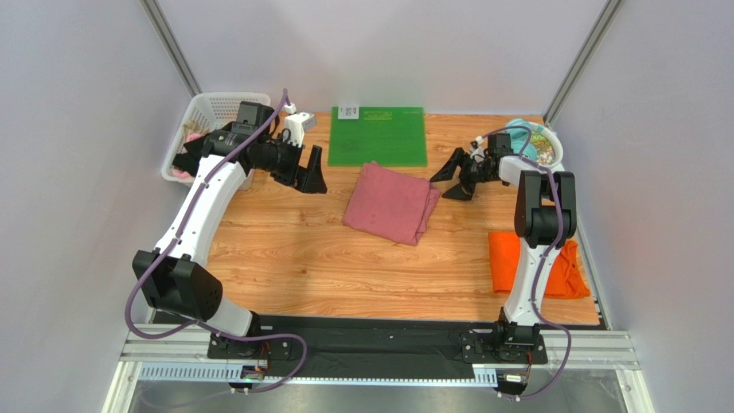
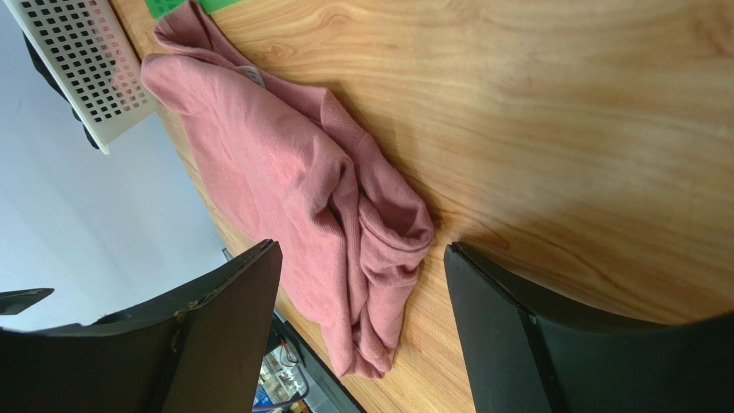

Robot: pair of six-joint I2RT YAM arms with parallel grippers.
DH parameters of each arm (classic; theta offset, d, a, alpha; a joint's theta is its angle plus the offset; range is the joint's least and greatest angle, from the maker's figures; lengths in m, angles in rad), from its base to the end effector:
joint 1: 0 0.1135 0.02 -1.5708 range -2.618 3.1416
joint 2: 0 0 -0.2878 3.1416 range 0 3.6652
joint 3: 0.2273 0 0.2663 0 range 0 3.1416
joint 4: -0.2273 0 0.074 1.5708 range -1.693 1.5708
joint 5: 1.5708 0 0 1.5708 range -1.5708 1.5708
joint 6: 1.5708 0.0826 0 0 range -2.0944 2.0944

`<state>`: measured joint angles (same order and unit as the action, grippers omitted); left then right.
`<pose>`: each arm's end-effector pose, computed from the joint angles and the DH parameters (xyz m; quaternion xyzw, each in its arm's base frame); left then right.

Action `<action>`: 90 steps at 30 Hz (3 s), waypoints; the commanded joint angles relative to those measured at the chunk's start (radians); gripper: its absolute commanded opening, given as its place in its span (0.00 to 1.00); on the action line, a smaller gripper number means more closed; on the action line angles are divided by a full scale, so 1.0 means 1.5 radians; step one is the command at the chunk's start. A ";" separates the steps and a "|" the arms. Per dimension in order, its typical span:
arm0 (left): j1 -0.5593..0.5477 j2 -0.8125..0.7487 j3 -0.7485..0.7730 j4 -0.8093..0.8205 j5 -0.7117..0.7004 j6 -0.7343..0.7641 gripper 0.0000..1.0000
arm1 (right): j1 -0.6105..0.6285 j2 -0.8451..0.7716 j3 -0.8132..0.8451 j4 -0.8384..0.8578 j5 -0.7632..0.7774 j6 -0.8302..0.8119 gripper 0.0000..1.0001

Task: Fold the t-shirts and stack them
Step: Put the neatly folded tshirt into the corner of the board with the right arm

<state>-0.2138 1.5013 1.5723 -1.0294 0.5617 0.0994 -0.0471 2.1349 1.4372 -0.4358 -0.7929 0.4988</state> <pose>0.3203 -0.1146 0.3611 0.2254 0.8919 -0.2804 0.2740 0.4694 0.0368 0.1165 0.1621 0.8897 0.4122 0.1106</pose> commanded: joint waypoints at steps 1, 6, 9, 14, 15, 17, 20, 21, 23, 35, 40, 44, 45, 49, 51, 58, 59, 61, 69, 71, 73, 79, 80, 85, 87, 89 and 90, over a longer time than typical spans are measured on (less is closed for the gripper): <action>0.003 0.002 0.032 -0.008 0.013 0.008 1.00 | 0.015 0.026 0.032 0.023 -0.012 -0.032 0.77; 0.003 0.005 0.047 -0.013 0.016 0.005 1.00 | 0.060 0.043 0.029 0.007 -0.003 -0.040 0.77; 0.003 0.005 0.053 -0.015 0.018 0.003 1.00 | 0.084 0.039 0.019 0.002 0.003 -0.041 0.77; 0.003 0.004 0.057 -0.016 0.019 0.005 1.00 | 0.114 0.034 -0.007 0.006 0.026 -0.030 0.77; 0.003 0.003 0.056 -0.017 0.019 0.005 1.00 | 0.121 0.038 -0.007 0.007 0.030 -0.027 0.77; 0.003 0.000 0.056 -0.019 0.019 0.008 1.00 | 0.126 0.049 -0.006 0.008 0.035 -0.021 0.76; 0.003 -0.005 0.055 -0.022 0.015 0.016 1.00 | 0.135 0.055 -0.010 0.022 0.042 0.000 0.56; 0.003 -0.009 0.054 -0.023 0.012 0.017 1.00 | 0.138 0.054 -0.013 0.027 0.041 0.008 0.49; 0.003 -0.014 0.050 -0.023 0.008 0.023 1.00 | 0.141 0.054 -0.013 0.028 0.053 0.010 0.23; 0.006 -0.034 0.014 -0.015 -0.002 0.036 1.00 | 0.185 -0.083 -0.036 -0.001 0.116 0.004 0.00; 0.007 -0.038 -0.019 0.000 0.002 0.037 1.00 | 0.185 -0.292 -0.097 -0.059 0.215 0.016 0.00; 0.007 -0.049 -0.022 0.003 0.015 0.034 1.00 | 0.177 -0.405 -0.198 -0.086 0.249 0.037 0.00; 0.007 -0.054 -0.022 0.003 0.016 0.034 1.00 | 0.176 -0.424 -0.218 -0.090 0.257 0.042 0.00; 0.007 -0.073 -0.020 -0.004 0.020 0.036 1.00 | 0.156 -0.540 -0.292 -0.114 0.290 0.055 0.00; 0.008 -0.084 -0.022 -0.007 0.020 0.037 1.00 | 0.144 -0.592 -0.322 -0.134 0.313 0.062 0.00; 0.008 -0.097 -0.020 -0.013 0.020 0.036 1.00 | 0.053 -0.686 -0.325 -0.205 0.322 0.043 0.00; 0.008 -0.099 -0.020 -0.012 0.020 0.036 1.00 | 0.043 -0.693 -0.322 -0.214 0.325 0.041 0.00; 0.008 -0.099 -0.019 -0.013 0.021 0.035 1.00 | 0.003 -0.714 -0.317 -0.228 0.318 0.035 0.00; 0.007 -0.098 -0.009 -0.014 0.032 0.026 1.00 | -0.114 -0.735 -0.270 -0.283 0.281 0.003 0.00; 0.008 -0.095 -0.008 -0.015 0.034 0.025 1.00 | -0.138 -0.742 -0.258 -0.291 0.294 0.007 0.00; 0.008 -0.093 -0.002 -0.017 0.036 0.024 1.00 | -0.160 -0.747 -0.248 -0.303 0.314 0.012 0.00; 0.008 -0.087 0.010 -0.023 0.043 0.024 1.00 | -0.230 -0.752 -0.249 -0.304 0.328 0.040 0.00; 0.008 -0.088 0.012 -0.025 0.044 0.025 1.00 | -0.240 -0.752 -0.250 -0.304 0.328 0.044 0.00; 0.008 -0.089 0.013 -0.028 0.044 0.029 1.00 | -0.284 -0.749 -0.258 -0.297 0.340 0.061 0.00; 0.008 -0.088 0.012 -0.029 0.048 0.027 1.00 | -0.297 -0.733 -0.253 -0.283 0.326 0.067 0.00; 0.008 -0.085 0.012 -0.028 0.053 0.025 1.00 | -0.314 -0.715 -0.241 -0.265 0.313 0.086 0.00; 0.008 -0.083 0.014 -0.028 0.057 0.022 1.00 | -0.318 -0.708 -0.234 -0.248 0.303 0.091 0.00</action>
<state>-0.2089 1.3773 1.5520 -1.0672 0.6056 0.1322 -0.4908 1.0412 1.0191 -0.9131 -0.3000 0.5816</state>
